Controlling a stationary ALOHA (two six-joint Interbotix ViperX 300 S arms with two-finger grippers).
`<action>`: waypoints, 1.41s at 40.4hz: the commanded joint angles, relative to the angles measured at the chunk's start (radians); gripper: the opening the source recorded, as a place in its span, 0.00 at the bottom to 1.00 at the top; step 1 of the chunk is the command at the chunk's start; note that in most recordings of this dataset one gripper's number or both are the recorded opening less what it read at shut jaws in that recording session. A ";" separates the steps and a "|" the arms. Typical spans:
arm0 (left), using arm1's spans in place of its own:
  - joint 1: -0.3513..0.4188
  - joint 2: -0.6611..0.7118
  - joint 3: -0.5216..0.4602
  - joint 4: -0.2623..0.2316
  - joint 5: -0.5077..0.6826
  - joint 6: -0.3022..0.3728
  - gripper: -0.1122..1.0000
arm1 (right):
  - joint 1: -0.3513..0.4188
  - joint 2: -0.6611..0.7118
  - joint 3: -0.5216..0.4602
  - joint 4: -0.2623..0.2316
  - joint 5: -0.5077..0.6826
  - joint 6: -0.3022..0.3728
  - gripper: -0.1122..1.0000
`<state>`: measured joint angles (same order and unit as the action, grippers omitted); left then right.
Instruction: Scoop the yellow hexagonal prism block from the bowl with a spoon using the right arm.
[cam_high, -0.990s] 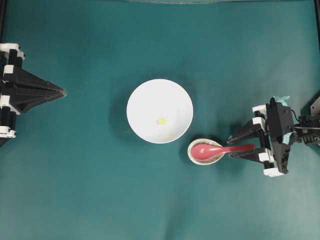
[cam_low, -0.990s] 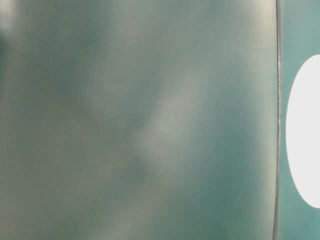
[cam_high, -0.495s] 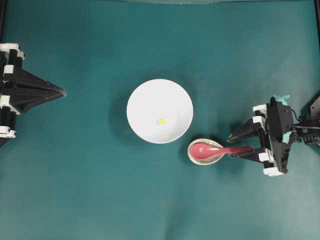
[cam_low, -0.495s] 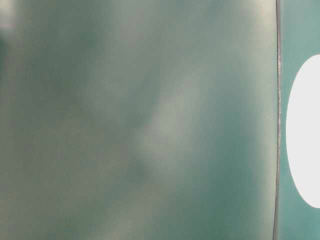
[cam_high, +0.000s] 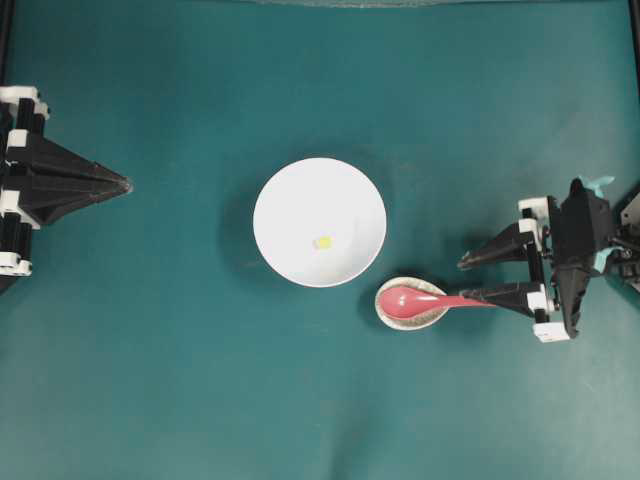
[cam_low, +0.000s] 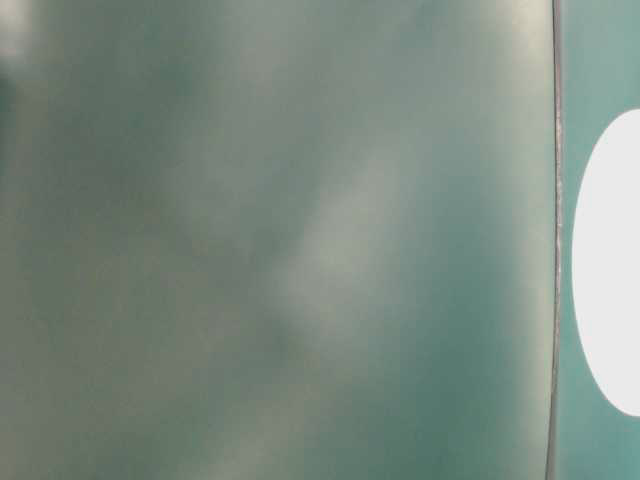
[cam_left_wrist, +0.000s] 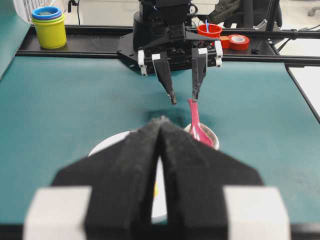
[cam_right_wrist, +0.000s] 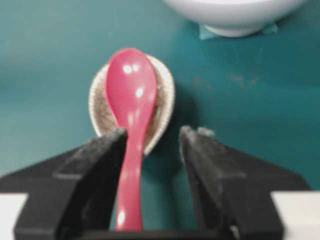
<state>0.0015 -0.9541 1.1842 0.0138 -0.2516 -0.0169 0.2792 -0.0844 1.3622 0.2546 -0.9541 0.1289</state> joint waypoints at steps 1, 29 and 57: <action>0.002 0.008 -0.021 0.002 -0.011 -0.002 0.10 | 0.021 0.028 -0.009 0.005 -0.064 0.000 0.57; 0.002 0.006 -0.021 0.002 -0.011 -0.003 0.10 | 0.104 0.295 -0.012 0.063 -0.379 0.043 0.57; 0.002 0.008 -0.020 0.002 -0.003 -0.003 0.10 | 0.160 0.373 -0.031 0.144 -0.385 0.044 0.56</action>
<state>0.0015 -0.9541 1.1827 0.0123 -0.2516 -0.0184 0.4341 0.2961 1.3330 0.3942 -1.3269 0.1718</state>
